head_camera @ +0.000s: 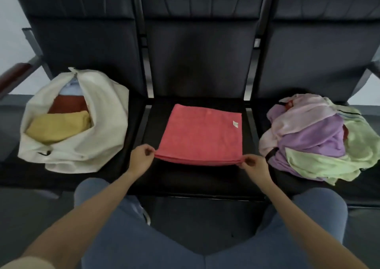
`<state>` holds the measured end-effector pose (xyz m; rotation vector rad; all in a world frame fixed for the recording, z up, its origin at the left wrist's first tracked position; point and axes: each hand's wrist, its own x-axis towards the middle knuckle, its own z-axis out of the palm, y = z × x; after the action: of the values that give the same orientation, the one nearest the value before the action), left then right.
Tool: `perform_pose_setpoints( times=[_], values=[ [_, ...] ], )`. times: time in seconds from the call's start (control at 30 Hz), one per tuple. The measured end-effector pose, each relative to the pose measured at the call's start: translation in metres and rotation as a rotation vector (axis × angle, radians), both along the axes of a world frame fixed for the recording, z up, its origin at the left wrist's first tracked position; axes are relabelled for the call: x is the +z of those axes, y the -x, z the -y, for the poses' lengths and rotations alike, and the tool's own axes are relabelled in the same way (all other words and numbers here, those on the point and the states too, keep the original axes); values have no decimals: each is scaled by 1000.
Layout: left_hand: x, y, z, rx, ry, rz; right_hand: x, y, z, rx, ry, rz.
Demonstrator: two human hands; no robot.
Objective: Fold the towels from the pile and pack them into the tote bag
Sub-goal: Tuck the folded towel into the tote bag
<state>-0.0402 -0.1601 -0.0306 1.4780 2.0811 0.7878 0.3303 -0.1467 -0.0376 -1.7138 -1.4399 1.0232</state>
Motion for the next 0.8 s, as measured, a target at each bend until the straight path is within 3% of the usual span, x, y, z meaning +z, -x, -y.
perform_pose_setpoints(
  times=[0.17,0.3,0.4,0.53,0.8],
  values=[
    [-43,18,36,-123,190,-166,-25,1,28,67,68,3],
    [-38,8,43,-121,369,-345,-21,1,41,97,53,-72],
    [-21,-32,40,-313,243,-344,-18,-1,46,95,54,-133],
    [-14,-102,35,-683,118,-159,-16,-4,46,96,62,-195],
    [-24,-184,9,-818,-39,-19,-8,-3,40,111,110,-269]
  ],
)
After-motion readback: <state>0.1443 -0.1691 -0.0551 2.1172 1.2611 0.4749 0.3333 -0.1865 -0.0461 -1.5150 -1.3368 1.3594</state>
